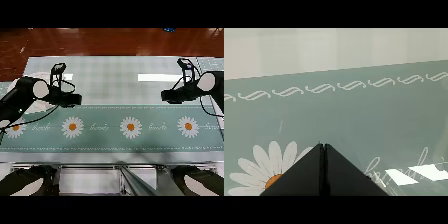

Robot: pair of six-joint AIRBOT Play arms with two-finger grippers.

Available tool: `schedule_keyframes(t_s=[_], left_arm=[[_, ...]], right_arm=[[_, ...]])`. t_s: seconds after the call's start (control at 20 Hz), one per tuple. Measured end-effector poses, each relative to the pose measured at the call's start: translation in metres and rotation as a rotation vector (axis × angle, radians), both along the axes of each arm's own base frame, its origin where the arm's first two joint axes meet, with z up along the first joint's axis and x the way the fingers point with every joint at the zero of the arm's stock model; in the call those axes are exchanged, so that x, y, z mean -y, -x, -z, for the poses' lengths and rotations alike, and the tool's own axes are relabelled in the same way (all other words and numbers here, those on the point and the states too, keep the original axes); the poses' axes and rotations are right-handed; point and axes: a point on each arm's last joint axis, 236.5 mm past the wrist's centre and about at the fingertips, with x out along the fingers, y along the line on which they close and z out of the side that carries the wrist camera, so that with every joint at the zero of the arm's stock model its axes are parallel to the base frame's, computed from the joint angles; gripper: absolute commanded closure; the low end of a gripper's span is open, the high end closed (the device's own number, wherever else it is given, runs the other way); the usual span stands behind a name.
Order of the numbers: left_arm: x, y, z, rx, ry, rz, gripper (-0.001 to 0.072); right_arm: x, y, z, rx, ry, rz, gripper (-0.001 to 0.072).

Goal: Fold the shirts.

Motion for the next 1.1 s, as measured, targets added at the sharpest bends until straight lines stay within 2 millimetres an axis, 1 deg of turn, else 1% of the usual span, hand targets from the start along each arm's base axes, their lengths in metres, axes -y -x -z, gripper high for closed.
schedule_keyframes(t_s=[0.65,0.75,0.8,0.85,0.9,1.0,1.05,1.1], left_arm=[[0.0,0.0,0.0,0.001,0.0,0.0,0.0679],[0.0,0.0,0.0,0.001,0.0,0.0,0.0678],[0.0,-0.001,0.0,0.003,0.0,0.0,0.0651],[0.0,-0.003,-0.001,0.012,-0.002,0.002,0.0502],[-0.001,-0.007,-0.002,0.034,-0.006,0.003,0.0213],[-0.011,-0.024,-0.009,0.112,-0.061,0.031,0.02],[-0.022,-0.038,-0.018,0.174,-0.112,0.046,0.0201],[-0.039,-0.053,-0.029,0.232,-0.177,0.05,0.0201]], right_arm=[[0.0,0.0,0.0,0.0,0.0,0.0,0.0693],[0.0,-0.004,-0.001,0.017,-0.002,0.001,0.0691],[-0.001,-0.008,-0.003,0.034,-0.004,0.003,0.0618],[-0.001,-0.011,-0.004,0.049,-0.005,0.004,0.0372],[-0.001,-0.015,-0.005,0.066,-0.007,0.007,0.03],[-0.001,-0.019,-0.004,0.077,-0.007,0.009,0.0301],[-0.001,-0.019,-0.003,0.073,-0.007,0.01,0.0302],[-0.001,-0.017,0.0,0.059,-0.006,0.009,0.0302]])
